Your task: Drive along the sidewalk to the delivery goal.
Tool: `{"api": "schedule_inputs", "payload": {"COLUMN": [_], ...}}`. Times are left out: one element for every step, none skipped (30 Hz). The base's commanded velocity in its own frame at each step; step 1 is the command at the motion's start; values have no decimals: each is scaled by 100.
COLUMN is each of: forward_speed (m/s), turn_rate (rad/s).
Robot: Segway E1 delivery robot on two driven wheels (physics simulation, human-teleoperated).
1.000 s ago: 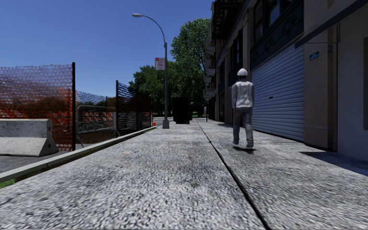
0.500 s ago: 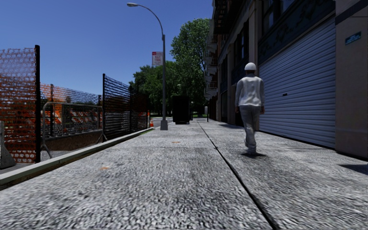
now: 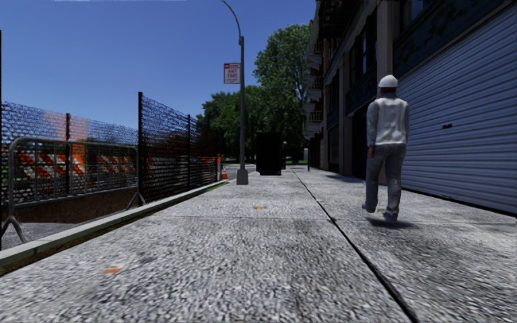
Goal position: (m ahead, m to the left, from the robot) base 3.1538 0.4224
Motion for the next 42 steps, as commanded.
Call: {"api": "schedule_inputs", "payload": {"forward_speed": [153,149,149,144,141,140,140,139,138,136,136,136,135,135,135,135,135,135,135,135,135,135,135,135,135,135,135,135,135,135,135,135,135,135,135,135,135,135,135,135,135,136], "turn_rate": [33,33,33,33,33,33,33,33,33,33,33,33,33,33,32,32,32,32,32,32,32,32,32,32,32,32,31,27,22,22,20,15,13,13,2,0,0,0,0,0,0,0]}}
